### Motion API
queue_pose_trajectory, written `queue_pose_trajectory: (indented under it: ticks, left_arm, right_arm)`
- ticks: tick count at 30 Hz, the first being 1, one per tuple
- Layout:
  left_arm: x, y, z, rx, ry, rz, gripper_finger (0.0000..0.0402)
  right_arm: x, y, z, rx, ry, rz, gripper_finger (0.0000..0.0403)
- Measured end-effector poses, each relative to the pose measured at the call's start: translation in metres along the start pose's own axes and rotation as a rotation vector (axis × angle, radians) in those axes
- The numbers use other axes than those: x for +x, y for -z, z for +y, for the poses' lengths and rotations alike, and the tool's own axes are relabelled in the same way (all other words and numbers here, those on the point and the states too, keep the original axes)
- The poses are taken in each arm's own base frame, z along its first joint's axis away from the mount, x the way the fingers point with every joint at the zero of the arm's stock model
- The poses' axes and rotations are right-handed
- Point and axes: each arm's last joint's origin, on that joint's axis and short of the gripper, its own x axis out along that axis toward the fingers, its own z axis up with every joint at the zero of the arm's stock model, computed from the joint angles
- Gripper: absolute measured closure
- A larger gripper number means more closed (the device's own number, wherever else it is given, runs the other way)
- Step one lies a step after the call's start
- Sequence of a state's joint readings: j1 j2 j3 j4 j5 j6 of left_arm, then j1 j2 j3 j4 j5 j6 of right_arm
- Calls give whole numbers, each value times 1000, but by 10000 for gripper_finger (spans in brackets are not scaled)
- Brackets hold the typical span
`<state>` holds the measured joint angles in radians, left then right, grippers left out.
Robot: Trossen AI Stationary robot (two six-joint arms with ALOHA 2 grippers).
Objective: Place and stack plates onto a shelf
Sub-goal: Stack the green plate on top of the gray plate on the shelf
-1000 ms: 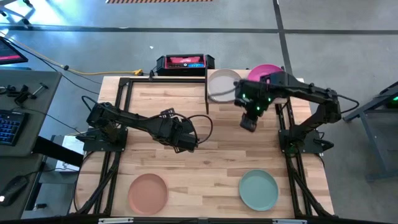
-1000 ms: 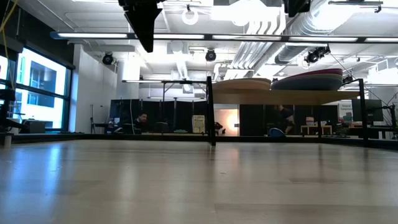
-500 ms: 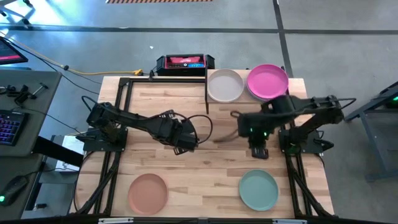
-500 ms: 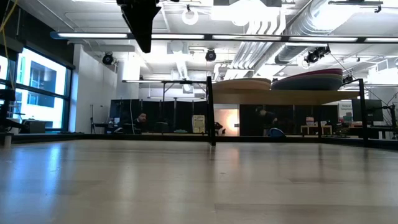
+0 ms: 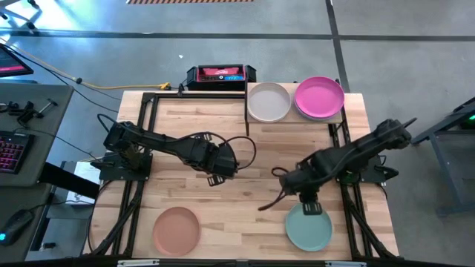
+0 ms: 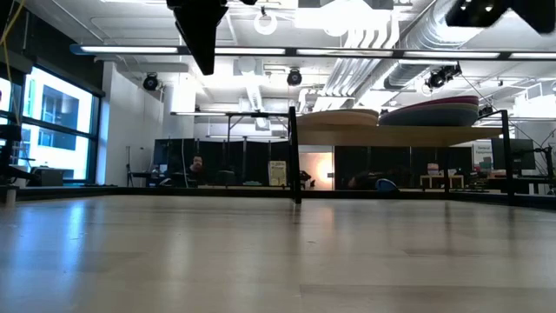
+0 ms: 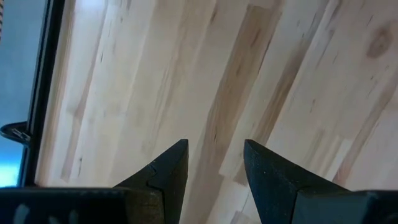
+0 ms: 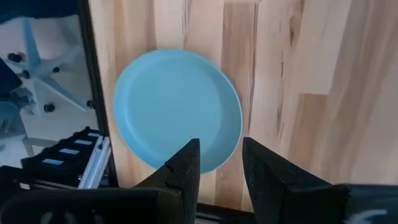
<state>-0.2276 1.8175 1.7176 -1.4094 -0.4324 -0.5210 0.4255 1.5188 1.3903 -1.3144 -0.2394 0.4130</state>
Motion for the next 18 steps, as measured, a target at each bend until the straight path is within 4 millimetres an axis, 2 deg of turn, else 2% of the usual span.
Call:
queue_pose_trajectory:
  ticks: [8,18]
  left_arm:
    - [0,0,-1,2,26,15,257]
    - [0,1,-2,-1,53,29,257]
  right_arm:
    - [38,7,7,-32,34,2,304]
    - [84,17,3,-36,51,-28,304]
